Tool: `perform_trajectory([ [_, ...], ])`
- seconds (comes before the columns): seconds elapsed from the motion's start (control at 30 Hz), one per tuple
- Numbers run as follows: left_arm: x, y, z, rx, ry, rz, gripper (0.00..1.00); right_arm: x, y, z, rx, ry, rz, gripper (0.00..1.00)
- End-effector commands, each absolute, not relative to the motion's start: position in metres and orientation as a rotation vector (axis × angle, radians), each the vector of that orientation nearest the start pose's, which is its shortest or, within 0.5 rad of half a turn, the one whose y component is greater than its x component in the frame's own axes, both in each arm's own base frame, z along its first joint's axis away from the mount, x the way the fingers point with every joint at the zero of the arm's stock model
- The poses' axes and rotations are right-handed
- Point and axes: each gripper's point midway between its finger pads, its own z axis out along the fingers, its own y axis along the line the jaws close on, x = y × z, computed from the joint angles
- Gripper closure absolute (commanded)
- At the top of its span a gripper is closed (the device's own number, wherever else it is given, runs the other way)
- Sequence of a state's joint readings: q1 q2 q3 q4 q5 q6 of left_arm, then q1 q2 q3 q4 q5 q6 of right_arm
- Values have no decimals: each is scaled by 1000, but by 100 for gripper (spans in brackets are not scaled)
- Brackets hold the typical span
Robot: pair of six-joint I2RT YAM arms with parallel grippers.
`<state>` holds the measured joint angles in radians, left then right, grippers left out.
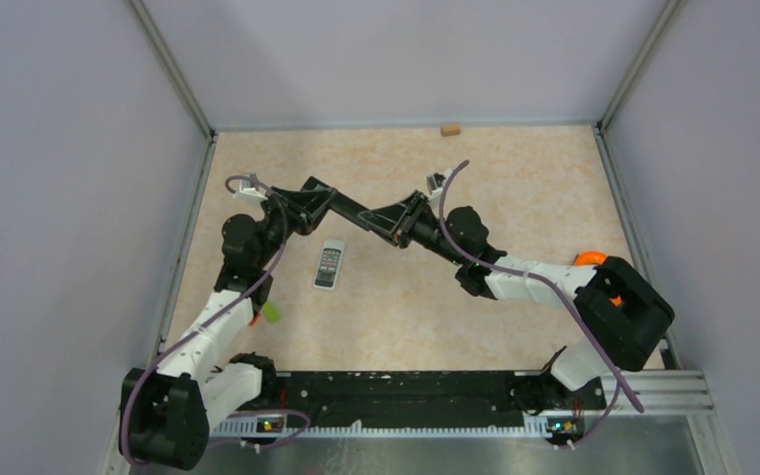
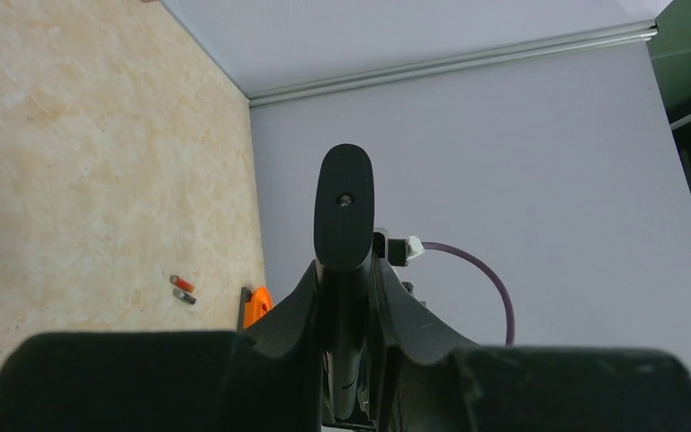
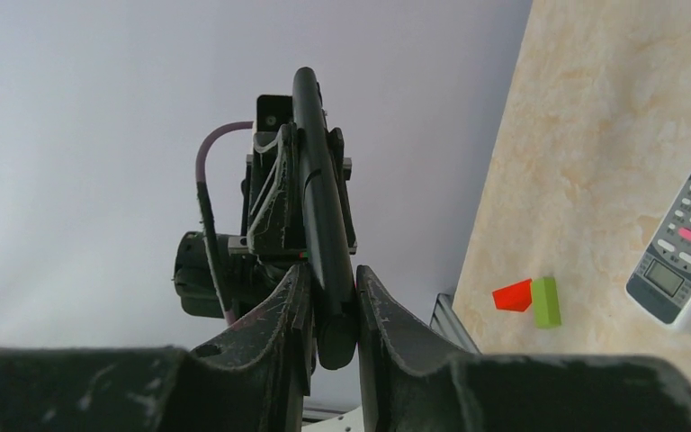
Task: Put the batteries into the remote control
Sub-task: Load the battery cover into the remote control.
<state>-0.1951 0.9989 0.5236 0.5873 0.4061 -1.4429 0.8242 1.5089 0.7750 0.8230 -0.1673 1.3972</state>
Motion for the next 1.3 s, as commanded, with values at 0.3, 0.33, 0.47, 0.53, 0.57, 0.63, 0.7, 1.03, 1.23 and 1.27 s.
perform_trajectory([
  [0.3, 247, -246, 331, -247, 1697, -1829, 100, 273, 420, 268, 139, 1763, 1806, 82],
  [0.33, 243, -252, 329, -233, 1710, -1836, 100, 273, 421, 269, 128, 1760, 1808, 82],
  [0.47, 240, -257, 328, -207, 1730, -1833, 100, 273, 420, 269, 73, 1744, 1791, 81],
  [0.53, 237, -259, 329, -181, 1732, -1832, 100, 275, 420, 267, 29, 1760, 1756, 81],
  [0.57, 237, -258, 329, -174, 1735, -1815, 100, 274, 420, 268, 12, 1757, 1746, 81],
  [0.63, 243, -253, 328, -178, 1727, -1748, 100, 274, 418, 267, -14, 1760, 1723, 79],
  [0.7, 247, -248, 333, -169, 1714, -1688, 100, 274, 412, 265, -25, 1766, 1701, 74],
  [1.03, 248, -245, 334, 27, 1725, -1555, 100, 239, 366, 308, -354, 1539, 1624, 34],
  [1.23, 239, -248, 340, 157, 1674, -1575, 100, 206, 349, 319, -536, 1408, 1607, 27],
  [1.27, 237, -248, 343, 172, 1661, -1585, 100, 200, 348, 318, -566, 1403, 1617, 28],
])
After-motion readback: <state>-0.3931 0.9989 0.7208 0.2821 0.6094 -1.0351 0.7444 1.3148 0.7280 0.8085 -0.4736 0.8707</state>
